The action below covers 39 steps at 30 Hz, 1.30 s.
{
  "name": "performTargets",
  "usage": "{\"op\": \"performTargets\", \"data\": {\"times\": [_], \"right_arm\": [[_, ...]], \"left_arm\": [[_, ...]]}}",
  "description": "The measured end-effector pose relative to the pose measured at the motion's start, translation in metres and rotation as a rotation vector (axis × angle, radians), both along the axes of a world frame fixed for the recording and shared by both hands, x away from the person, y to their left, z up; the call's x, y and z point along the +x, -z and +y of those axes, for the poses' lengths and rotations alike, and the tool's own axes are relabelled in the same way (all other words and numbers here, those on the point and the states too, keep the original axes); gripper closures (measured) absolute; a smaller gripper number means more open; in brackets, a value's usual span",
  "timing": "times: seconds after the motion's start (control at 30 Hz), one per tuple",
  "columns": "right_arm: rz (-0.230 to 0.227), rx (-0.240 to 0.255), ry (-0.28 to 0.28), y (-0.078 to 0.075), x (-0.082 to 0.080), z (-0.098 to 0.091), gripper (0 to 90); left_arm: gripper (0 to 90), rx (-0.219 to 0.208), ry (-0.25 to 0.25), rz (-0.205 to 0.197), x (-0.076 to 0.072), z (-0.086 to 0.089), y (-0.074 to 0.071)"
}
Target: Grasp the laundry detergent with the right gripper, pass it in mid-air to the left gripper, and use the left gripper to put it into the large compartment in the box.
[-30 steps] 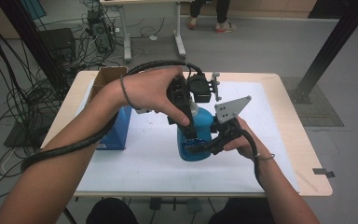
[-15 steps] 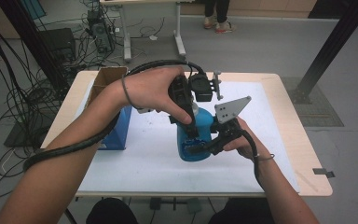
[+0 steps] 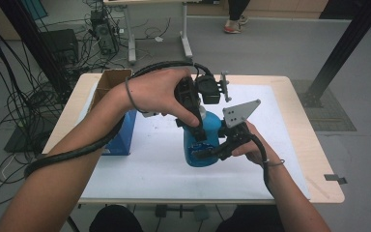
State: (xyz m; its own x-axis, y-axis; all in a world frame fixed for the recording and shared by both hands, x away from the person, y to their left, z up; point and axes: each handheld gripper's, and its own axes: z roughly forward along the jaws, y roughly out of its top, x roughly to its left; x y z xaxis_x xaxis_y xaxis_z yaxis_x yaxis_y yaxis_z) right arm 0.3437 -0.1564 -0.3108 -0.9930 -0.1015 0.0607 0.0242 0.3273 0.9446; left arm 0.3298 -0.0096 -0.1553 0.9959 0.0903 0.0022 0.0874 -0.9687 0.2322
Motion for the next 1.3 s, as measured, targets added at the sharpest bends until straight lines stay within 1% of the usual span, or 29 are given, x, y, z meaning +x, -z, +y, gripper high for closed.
{"op": "performTargets", "data": {"times": [0.13, 0.27, 0.57, 0.7, 0.73, 0.87, 1.03, 1.1, 1.2, 1.3], "right_arm": [[0.000, 0.001, 0.000, -0.0003, 0.0000, -0.0002, 43.1], [0.000, 0.000, 0.000, -0.0003, -0.0001, -0.0008, 43.2], [-0.002, 0.010, 0.001, -0.0006, 0.0008, -0.0019, 43.1], [-0.003, 0.011, 0.000, -0.0011, 0.0012, -0.0023, 43.1], [-0.004, 0.011, 0.001, -0.0010, 0.0013, -0.0024, 43.1], [-0.003, 0.004, -0.004, -0.0008, 0.0013, -0.0016, 43.1], [-0.003, 0.005, -0.006, -0.0009, 0.0016, -0.0008, 43.2], [-0.004, 0.005, -0.004, -0.0012, 0.0019, -0.0008, 43.1], [-0.006, 0.008, -0.003, -0.0017, 0.0025, -0.0012, 43.1], [-0.006, 0.005, -0.004, -0.0017, 0.0025, -0.0010, 43.1]], "left_arm": [[35.9, -0.002, 0.003, 0.004, 0.0003, -0.0003, -0.0008], [37.1, 0.002, 0.004, 0.005, 0.0006, -0.0003, -0.0006], [37.6, -0.008, -0.007, -0.010, -0.0001, -0.0023, -0.0022], [37.7, -0.014, -0.004, -0.015, -0.0001, -0.0017, -0.0023], [37.7, -0.018, -0.009, -0.012, -0.0002, -0.0015, -0.0018], [37.7, -0.006, -0.009, -0.011, -0.0004, -0.0013, -0.0012], [37.7, -0.014, -0.011, -0.013, -0.0005, -0.0003, -0.0013], [37.6, -0.026, -0.013, -0.020, -0.0009, 0.0001, -0.0015], [37.7, -0.030, -0.009, -0.018, 0.0003, 0.0010, -0.0019], [37.6, -0.031, -0.016, -0.014, -0.0005, 0.0010, -0.0013]]}}
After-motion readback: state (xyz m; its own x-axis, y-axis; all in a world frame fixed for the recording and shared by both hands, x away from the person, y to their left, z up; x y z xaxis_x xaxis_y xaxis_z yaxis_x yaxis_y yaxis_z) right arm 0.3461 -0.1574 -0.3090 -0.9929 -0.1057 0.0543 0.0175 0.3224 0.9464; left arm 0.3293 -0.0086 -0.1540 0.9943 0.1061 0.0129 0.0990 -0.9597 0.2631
